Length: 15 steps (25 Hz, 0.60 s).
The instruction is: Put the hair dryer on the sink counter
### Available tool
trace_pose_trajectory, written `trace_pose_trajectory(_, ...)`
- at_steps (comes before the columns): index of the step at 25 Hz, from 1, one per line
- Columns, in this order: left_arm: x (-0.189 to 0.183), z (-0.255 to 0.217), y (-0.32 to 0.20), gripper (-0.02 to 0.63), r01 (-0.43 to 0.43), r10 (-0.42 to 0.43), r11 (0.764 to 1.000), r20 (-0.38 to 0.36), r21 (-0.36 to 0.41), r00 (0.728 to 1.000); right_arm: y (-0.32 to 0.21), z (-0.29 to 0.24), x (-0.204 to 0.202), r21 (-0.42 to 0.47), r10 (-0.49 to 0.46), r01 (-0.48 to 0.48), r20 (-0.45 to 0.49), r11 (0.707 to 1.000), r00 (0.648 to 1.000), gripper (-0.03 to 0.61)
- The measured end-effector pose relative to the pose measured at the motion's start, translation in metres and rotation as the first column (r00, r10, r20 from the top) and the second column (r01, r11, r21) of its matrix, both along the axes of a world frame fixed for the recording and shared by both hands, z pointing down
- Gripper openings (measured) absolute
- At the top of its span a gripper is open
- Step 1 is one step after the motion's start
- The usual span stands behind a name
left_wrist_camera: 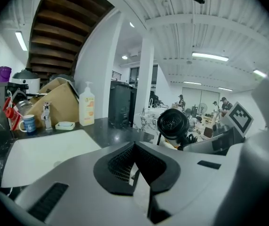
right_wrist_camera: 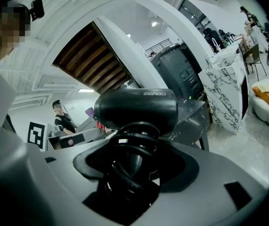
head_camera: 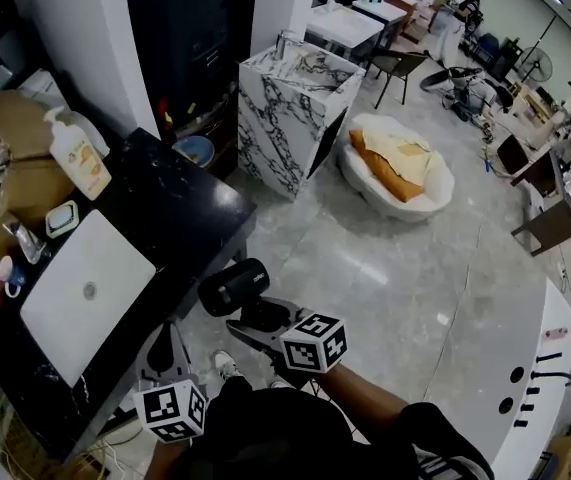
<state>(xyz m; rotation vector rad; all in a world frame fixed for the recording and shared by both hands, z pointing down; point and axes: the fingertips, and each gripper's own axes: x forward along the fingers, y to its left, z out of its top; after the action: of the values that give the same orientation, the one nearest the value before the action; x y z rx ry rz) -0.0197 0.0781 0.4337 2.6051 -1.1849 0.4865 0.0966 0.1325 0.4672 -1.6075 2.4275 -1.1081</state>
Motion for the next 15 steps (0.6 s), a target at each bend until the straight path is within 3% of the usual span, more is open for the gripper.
trace_pose_trajectory(5, -0.006, -0.009, -0.044, 0.008, -0.014, 0.015, 1.0, -0.024, 0.008, 1.0, -0.043, -0.012, -0.008, -0.002, 0.014, -0.014, -0.043, 1.0, 0.999, 0.302)
trace_pose_trajectory(15, -0.044, -0.02, -0.116, 0.008, 0.04, -0.039, 0.998, -0.034, 0.037, 0.999, -0.13, -0.027, -0.037, 0.011, -0.022, 0.024, -0.124, 1.0, 0.992, 0.302)
